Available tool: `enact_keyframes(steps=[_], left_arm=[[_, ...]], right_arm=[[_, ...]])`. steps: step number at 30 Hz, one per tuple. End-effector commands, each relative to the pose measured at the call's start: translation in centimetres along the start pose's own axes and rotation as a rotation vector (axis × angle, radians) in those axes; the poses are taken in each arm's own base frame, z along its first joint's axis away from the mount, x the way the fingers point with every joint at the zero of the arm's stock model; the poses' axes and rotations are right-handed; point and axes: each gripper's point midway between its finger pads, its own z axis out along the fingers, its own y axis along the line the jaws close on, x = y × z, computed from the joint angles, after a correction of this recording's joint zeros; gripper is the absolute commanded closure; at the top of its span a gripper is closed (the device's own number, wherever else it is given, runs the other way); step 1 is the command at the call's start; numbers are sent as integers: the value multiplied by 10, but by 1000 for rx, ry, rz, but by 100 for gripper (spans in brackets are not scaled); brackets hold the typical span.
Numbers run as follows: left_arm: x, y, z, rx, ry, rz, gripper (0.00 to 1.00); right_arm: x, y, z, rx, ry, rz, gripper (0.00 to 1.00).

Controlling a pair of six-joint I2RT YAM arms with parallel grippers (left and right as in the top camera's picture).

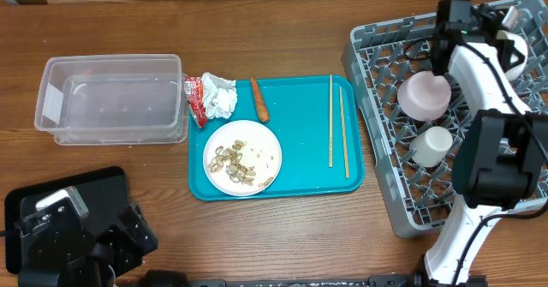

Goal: Sort waste into correct bins and load items into the dishwasher
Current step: 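Lift the white bowl and place it in the dish rack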

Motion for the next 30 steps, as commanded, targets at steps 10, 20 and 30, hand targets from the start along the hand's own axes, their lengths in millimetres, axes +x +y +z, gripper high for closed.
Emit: enact_keyframes(steps=[10,20,30], left_arm=[[1,0,-1,10,-3,-13,0],[1,0,-1,10,-2,-12,0],[1,0,-1,10,-2,-12,0]], right_arm=[[-5,27,-64,-136,-80,-30,23],[-23,9,-181,-674,-136,45,23],[78,33,-363,-1634,174,-264,34]])
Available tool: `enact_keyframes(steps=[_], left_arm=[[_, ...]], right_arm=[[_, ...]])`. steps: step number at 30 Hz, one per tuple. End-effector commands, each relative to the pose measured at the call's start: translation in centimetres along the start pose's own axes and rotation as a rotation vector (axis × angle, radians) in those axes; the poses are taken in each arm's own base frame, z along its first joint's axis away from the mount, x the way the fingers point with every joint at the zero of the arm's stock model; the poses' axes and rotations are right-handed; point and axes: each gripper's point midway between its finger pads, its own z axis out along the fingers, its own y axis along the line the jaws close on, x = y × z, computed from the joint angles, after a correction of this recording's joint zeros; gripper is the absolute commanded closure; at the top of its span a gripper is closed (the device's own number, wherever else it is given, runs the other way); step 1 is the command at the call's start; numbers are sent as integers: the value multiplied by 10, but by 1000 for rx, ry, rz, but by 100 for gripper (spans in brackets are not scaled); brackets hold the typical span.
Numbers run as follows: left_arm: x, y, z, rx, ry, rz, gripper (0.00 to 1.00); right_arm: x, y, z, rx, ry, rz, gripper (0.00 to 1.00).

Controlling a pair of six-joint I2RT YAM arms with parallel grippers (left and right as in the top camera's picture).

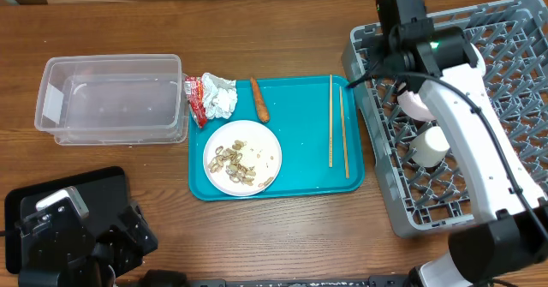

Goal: Sort waste into correct bins and load items into the dishwasher
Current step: 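Lift the white bowl and place it in the dish rack, then grasp one chopstick on the tray with the right gripper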

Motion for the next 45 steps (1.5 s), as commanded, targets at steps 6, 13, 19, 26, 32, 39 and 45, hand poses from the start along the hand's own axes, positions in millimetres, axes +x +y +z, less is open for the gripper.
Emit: enact_keyframes(steps=[6,13,19,26,32,39,45], left_arm=[[1,0,-1,11,-3,-13,0],[1,0,-1,11,-3,-13,0],[1,0,-1,11,-3,-13,0],[1,0,-1,11,-3,-13,0],[1,0,-1,11,-3,-13,0],[1,0,-1,11,-3,-13,0],[1,0,-1,11,-3,-13,0]], right_arm=[[87,84,58,-280,367,130,45],[133,79,111,-144,436,168,51],[150,76,140,-110,462,168,53],[168,73,166,-69,512,180,64],[164,73,163,-65,505,178,90],[109,78,104,-142,368,64,96],[47,27,41,-34,127,37,96]])
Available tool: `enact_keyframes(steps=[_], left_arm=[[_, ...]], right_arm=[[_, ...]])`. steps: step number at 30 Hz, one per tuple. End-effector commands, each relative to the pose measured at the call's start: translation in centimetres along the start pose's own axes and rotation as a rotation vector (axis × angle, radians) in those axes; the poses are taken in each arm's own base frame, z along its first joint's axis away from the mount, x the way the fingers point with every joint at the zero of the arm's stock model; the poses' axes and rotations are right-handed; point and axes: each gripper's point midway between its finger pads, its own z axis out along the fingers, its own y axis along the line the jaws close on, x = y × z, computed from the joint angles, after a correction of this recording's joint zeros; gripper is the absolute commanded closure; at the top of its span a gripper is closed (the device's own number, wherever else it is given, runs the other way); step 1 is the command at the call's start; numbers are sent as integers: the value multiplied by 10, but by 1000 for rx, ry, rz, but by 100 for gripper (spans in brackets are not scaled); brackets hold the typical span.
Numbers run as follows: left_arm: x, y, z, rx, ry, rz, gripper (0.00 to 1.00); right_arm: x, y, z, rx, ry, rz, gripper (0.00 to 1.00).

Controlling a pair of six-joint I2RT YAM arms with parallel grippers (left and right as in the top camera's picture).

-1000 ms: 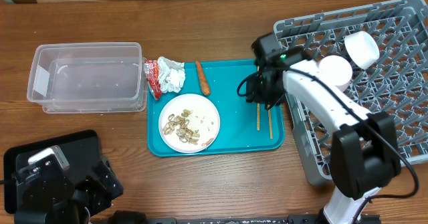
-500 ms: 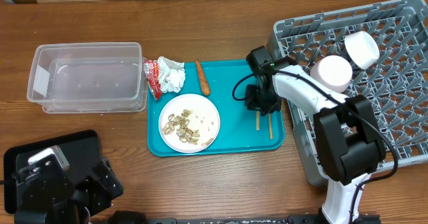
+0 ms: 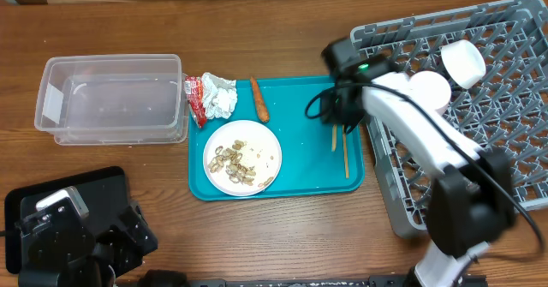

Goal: Sort waste into correct bins and load items into the dishwasher

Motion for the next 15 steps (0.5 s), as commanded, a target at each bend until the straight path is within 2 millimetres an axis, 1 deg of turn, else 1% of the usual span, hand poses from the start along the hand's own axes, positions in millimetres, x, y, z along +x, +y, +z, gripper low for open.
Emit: enact_keyframes(steps=[1,2,3,4,5,8,11,15], left_arm=[[1,-1,-1,11,-4,-13,0],[1,-1,-1,11,-4,-13,0],[1,-1,-1,11,-4,-13,0],[1,-1,-1,11,-4,-13,0],[1,-1,-1,11,-4,-13,0],[1,-1,-1,11,-4,-13,0],[1,-1,-1,11,-4,-13,0],[1,-1,-1,11,-4,-13,0]], right_arm=[[-37,-35,-66,82,-221,-43,96],[-41,-47,-73,109,-239,-75,96],[-43,-57,-75,129,-239,-121,96],[-44,-61,-75,135,-236,-141,96],[-45,-72,-74,154,-223,-186,96],[-44,-91,-64,177,-191,-208,96],[-39,-102,-49,193,-146,-230,96],[-30,-106,-27,204,-83,-311,96]])
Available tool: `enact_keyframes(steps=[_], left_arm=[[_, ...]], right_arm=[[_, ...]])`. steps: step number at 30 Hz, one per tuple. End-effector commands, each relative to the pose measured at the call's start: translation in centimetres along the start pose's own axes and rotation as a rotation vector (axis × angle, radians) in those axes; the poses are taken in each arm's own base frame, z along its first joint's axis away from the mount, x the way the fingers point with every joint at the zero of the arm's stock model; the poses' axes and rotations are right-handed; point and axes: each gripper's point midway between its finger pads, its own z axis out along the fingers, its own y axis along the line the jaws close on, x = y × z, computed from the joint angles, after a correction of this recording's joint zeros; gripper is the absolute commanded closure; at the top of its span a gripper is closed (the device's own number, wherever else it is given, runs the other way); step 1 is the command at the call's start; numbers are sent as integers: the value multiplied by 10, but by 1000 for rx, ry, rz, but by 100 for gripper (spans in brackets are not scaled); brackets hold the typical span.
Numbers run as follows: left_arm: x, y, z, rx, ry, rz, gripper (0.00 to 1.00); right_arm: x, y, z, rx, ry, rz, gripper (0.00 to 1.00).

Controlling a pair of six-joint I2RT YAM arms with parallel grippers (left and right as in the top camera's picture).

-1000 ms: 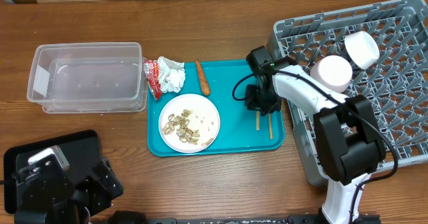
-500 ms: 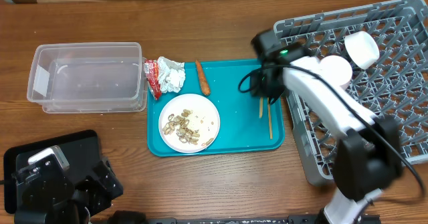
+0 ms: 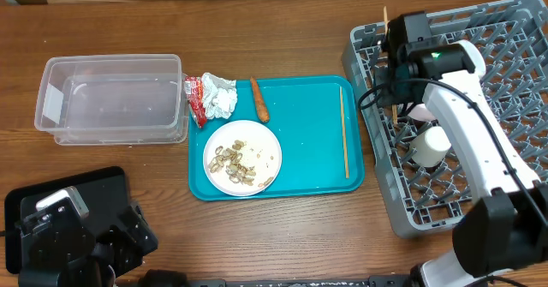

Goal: Sort waste into correct bins and load items into the dishwasher

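Note:
My right gripper (image 3: 396, 71) hangs over the left side of the grey dish rack (image 3: 479, 30), shut on a wooden chopstick (image 3: 386, 17) that points steeply up and down. The second chopstick (image 3: 345, 133) lies along the right side of the teal tray (image 3: 300, 180). On the tray there is also a white plate (image 3: 242, 157) with peanut shells and an orange carrot (image 3: 259, 98). A crumpled red and white wrapper (image 3: 211, 96) sits at the tray's top left corner. In the rack lie a pink cup (image 3: 420, 112) and a white cup (image 3: 432, 144). The left gripper is out of view.
A clear plastic container (image 3: 111, 98) stands left of the tray. A black bin (image 3: 68, 227) sits at the table's front left corner. The right arm's white links (image 3: 471, 124) cross the rack from the front edge.
My right gripper was down on the chopsticks on the tray. Now it is above the rack's left side with one chopstick in it; only one chopstick is left on the tray.
My right gripper was first over the back of the rack near the pink cup, with both chopsticks on the tray. Then it was at the rack's left corner, then low over the chopsticks. Now it holds one above the rack.

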Motion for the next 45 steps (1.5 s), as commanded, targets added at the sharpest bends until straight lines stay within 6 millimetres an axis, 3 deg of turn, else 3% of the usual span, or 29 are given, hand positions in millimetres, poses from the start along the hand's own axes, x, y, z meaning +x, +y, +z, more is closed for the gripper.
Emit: enact_keyframes(steps=[1,3,5,8,11,14,16,20,26,34,41,43,45], left_arm=[[1,-1,-1,11,-4,-13,0],[1,-1,-1,11,-4,-13,0],[1,-1,-1,11,-4,-13,0],[1,-1,-1,11,-4,-13,0],[1,-1,-1,11,-4,-13,0],[1,-1,-1,11,-4,-13,0],[1,-1,-1,11,-4,-13,0],[1,-1,-1,11,-4,-13,0],[1,-1,-1,11,-4,-13,0],[1,-1,-1,11,-4,-13,0],[1,-1,-1,11,-4,-13,0],[1,-1,-1,11,-4,-13,0],[1,-1,-1,11,-4,-13,0]], right_arm=[[10,3,19,6,54,-137,90],[8,2,20,31,49,-149,74],[8,2,15,66,47,-166,72],[4,18,-3,58,17,-172,66],[-1,54,-22,-23,-42,-161,62],[8,99,-31,-128,-40,-124,62],[15,121,-22,-149,-26,-29,62],[23,128,4,-141,1,110,60],[37,110,59,-28,39,192,59],[59,104,97,20,142,189,60],[77,113,120,5,230,177,79],[80,120,119,-37,250,182,96],[78,123,116,-55,247,185,96]])
